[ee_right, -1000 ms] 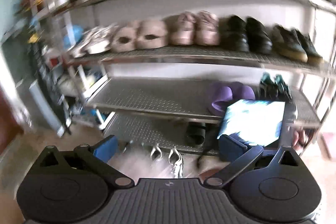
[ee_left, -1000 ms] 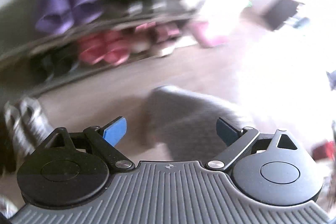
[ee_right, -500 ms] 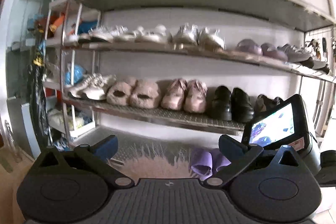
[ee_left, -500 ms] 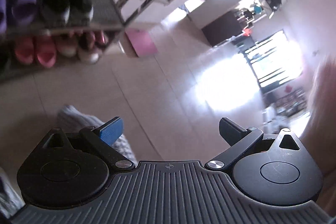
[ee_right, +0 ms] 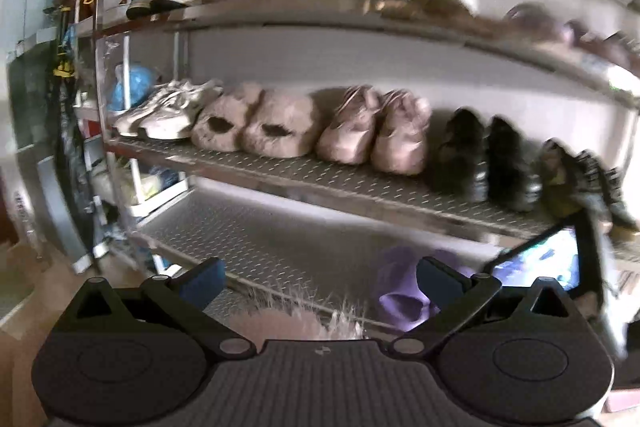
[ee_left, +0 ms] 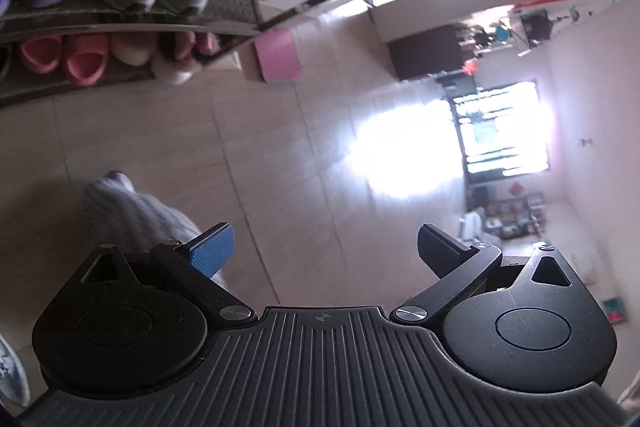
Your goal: Organize scattered shoes
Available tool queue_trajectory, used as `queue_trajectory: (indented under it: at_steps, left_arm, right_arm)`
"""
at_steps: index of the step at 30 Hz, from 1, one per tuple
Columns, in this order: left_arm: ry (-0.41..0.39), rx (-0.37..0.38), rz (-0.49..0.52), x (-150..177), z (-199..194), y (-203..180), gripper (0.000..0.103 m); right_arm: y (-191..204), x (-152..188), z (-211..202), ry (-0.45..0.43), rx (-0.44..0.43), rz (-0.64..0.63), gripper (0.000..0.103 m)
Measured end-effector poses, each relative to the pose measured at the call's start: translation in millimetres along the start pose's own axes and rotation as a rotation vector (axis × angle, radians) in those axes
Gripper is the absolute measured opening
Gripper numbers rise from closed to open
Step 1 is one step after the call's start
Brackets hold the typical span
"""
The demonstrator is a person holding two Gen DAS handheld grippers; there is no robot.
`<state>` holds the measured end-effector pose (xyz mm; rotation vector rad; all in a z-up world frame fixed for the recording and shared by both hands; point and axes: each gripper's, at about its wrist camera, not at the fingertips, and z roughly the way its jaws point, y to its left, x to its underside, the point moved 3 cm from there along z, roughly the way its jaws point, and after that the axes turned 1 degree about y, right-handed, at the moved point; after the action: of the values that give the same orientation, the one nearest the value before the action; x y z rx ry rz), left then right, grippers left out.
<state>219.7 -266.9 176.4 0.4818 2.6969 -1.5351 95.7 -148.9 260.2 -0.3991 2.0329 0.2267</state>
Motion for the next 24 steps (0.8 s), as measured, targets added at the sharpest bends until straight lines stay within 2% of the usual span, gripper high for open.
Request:
queue_trajectory:
  at_steps: [4, 9, 16, 20, 24]
  left_arm:
    - [-0.022, 0.011, 0.039, -7, -14, -7, 0.101]
    - [-0.022, 0.021, 0.056, 10, -20, -10, 0.101]
    - [-0.018, 0.029, 0.085, 77, -16, -20, 0.101]
    - [-0.055, 0.048, 0.095, 116, -19, -29, 0.101]
    - [-0.103, 0.097, 0.07, 168, -29, -42, 0.101]
  right_arm:
    - [-8, -9, 7, -0.03, -0.082, 0.054, 0.102]
    - [9, -4, 0, -0.043, -0.072, 0.042, 0.102]
    - [37, 19, -37, -0.078, -0.052, 0.051, 0.102]
    - [56, 36, -68, -0.111, -0.071, 0.034, 0.102]
    - [82, 55, -106, -0.124, -0.1, 0.007, 0.102]
